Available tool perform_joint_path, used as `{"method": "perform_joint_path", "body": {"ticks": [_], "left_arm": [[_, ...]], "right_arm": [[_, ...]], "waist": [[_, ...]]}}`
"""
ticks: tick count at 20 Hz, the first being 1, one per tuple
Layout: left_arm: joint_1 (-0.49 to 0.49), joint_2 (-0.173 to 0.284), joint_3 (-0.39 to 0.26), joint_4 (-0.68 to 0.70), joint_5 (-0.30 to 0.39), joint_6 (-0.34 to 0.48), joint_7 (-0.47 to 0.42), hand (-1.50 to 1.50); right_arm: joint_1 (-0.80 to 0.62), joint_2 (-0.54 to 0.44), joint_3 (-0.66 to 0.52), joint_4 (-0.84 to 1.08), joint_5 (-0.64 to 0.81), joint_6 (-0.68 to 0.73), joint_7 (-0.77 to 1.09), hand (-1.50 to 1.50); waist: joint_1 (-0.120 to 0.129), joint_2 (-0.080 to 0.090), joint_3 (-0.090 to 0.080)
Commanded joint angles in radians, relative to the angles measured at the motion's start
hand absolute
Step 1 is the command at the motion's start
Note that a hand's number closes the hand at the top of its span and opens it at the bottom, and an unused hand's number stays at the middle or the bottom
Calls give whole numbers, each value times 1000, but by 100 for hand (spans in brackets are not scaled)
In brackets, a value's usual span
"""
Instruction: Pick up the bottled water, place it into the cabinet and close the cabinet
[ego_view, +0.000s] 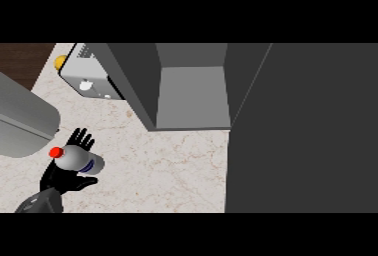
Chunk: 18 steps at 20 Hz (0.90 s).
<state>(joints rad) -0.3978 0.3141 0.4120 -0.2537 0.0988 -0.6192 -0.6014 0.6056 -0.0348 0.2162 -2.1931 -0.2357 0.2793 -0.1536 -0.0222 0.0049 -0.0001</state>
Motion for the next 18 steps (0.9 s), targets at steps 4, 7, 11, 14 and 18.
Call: {"method": "perform_joint_path", "body": {"ticks": [4,7,11,14,18], "left_arm": [[-23,-59,-1,16,29,-120,-19,-150],[-29,-62,-25,5,4,-140,-53,-150],[-21,-22,-34,-6,12,-190,-15,150],[-39,-63,-50,-14,-2,-164,-46,150],[-7,-88,-53,-48,13,-173,-75,150]], "right_arm": [[33,-1,7,21,17,1,-20,-150],[23,-15,18,-56,-14,-5,44,-150],[-14,-6,-6,28,-12,-3,6,-150],[-5,-5,2,10,5,-14,11,-150],[-30,-2,24,44,29,-13,5,-150]], "waist": [[2,-2,-2],[-7,4,-5],[6,0,-2],[-1,2,-3],[10,-1,-2]]}}
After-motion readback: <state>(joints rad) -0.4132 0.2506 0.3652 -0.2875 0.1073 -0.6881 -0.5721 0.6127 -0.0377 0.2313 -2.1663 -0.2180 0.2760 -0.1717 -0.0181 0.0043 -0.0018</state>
